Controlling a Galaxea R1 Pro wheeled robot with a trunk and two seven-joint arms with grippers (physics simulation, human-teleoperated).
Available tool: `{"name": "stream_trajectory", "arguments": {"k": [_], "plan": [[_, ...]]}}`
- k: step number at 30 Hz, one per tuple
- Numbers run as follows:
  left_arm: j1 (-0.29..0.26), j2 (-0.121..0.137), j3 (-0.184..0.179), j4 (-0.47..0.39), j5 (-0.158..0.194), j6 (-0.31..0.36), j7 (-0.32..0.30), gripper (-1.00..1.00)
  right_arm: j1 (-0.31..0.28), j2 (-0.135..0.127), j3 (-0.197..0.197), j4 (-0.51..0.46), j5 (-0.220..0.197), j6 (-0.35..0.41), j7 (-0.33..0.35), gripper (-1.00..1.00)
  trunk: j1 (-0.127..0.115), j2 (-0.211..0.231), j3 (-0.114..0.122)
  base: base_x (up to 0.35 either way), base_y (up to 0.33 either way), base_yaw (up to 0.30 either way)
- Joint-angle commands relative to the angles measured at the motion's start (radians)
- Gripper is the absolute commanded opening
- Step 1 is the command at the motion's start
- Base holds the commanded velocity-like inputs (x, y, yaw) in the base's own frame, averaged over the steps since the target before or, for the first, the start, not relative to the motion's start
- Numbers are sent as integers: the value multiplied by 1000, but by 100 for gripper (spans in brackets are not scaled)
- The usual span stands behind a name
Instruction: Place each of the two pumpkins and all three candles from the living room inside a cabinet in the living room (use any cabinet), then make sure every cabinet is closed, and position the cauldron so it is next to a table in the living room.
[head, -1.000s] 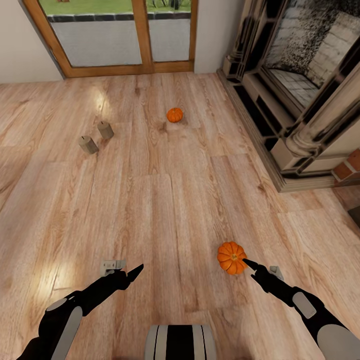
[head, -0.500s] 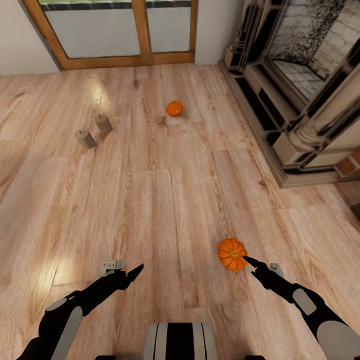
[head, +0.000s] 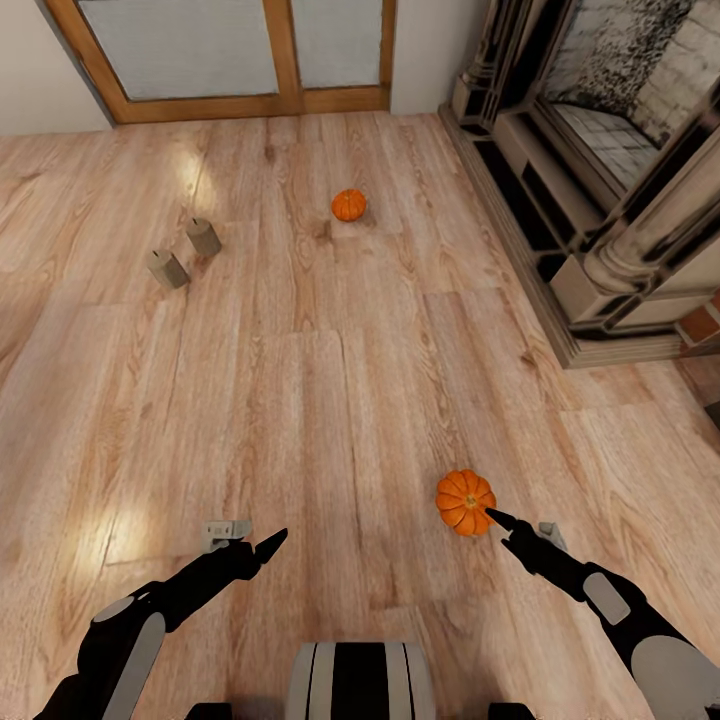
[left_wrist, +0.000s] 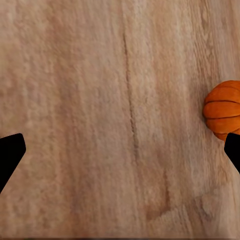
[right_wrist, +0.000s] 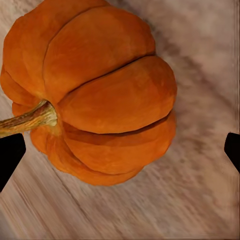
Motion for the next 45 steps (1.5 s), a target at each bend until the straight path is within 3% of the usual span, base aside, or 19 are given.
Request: {"name": "stream_trajectory", "arguments": {"k": [1, 39, 45], "plan": [[0, 0, 1, 0, 8, 8, -2, 100, -1, 0, -4, 0, -5, 8, 1, 100, 0, 0, -5, 0, 0, 0], [0, 0, 4, -1, 8, 9, -2, 100, -1, 0, -3, 1, -1, 12, 0, 100, 1, -1, -8, 25, 0, 0], [0, 0, 3, 0, 8, 8, -2, 100, -11, 1, -3, 4, 43, 12, -13, 100, 1, -1, -8, 0, 10, 0]]}}
